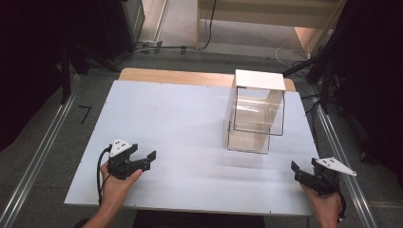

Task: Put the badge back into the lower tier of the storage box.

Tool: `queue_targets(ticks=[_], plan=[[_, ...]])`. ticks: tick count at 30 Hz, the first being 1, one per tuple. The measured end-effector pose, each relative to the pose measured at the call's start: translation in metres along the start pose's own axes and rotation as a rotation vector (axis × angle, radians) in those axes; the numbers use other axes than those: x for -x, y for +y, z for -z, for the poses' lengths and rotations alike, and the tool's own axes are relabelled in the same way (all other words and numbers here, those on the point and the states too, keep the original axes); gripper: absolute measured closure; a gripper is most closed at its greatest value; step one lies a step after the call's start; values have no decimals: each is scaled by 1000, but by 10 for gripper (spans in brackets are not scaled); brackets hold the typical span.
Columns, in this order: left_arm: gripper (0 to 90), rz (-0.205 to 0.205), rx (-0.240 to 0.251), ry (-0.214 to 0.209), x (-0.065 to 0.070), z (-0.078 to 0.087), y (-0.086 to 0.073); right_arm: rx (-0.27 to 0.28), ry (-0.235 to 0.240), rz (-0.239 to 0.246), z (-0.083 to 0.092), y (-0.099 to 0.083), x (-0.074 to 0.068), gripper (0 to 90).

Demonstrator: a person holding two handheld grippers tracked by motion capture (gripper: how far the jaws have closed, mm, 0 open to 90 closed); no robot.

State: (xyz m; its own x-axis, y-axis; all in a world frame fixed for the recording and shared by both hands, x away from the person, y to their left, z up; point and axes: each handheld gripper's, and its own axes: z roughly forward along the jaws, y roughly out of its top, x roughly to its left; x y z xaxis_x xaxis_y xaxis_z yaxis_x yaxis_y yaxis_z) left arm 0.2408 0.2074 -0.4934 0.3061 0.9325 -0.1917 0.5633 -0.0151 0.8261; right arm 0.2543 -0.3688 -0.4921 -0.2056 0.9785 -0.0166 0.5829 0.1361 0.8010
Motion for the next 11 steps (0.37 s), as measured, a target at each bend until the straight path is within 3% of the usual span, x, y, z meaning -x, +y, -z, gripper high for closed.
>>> queue_targets(ticks=[6, 11], plan=[[197, 16, -11, 52, -10, 4, -4, 1, -1, 0, 0, 0, 0, 196], [167, 41, -36, 140, -23, 5, -7, 2, 1, -6, 1, 0, 0, 196]])
